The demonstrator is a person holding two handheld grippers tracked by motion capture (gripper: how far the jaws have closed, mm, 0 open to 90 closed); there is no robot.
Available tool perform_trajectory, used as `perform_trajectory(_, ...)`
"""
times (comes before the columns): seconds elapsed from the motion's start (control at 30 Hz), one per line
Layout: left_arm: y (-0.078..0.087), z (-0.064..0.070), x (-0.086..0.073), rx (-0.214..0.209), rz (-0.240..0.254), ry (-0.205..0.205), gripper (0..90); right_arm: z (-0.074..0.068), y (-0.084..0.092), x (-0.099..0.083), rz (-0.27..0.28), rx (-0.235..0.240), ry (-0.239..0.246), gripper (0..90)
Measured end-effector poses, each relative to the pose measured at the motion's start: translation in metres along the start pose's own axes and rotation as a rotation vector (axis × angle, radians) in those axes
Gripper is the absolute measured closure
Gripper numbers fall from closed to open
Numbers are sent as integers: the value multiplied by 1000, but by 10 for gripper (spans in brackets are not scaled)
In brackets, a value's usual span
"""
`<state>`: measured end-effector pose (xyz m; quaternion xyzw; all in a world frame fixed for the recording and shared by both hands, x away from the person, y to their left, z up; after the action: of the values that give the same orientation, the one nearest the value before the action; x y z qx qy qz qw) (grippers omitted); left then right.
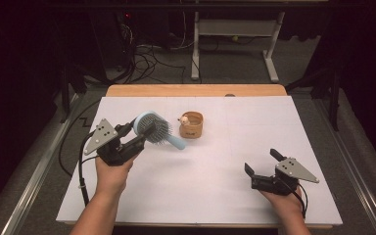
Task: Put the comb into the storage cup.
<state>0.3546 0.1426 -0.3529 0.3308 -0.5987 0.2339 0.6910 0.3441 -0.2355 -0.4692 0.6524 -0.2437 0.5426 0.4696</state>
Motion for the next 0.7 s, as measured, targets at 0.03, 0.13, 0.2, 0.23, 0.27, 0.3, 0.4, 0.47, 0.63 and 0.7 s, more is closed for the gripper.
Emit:
perform_trajectory(0.03,-1,0,1,-1,2,1,584,0,0,0,0,0,0,5)
perform_trajectory(0.13,-2,-1,5,1,4,-1,584,-1,0,0,1,1,1,5)
perform_trajectory(0.2,-3,-1,7,3,3,-5,584,-2,-1,1,3,2,3,5)
perform_trajectory(0.23,-4,-1,8,5,3,-5,584,-2,-1,1,3,2,3,5)
perform_trajectory(0.27,-4,-1,9,6,6,-5,584,-2,0,1,3,3,3,5)
perform_trajectory(0.3,-5,-1,10,7,7,-6,584,-2,0,1,6,2,3,5)
perform_trajectory(0.4,-7,-1,13,8,9,-1,584,-2,0,1,5,1,1,5)
perform_trajectory(0.47,-9,-1,14,8,8,-1,584,-2,0,1,4,1,0,5)
perform_trajectory(0.63,-13,-1,19,10,4,-1,584,-2,0,1,5,2,3,5)
perform_trajectory(0.7,-14,-1,21,9,6,-1,584,-2,0,1,4,2,4,5)
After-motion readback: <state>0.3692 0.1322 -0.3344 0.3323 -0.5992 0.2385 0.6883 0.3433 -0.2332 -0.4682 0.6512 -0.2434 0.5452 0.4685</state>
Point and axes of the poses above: each handheld gripper's, and its own axes: y roughly backward along the jaws, x roughly out of its top, z roughly to its right, the point moved 6 cm from there along -y, roughly forward along the jaws, and after that the axes turned 5 degrees about -z, right-handed, at the moved point
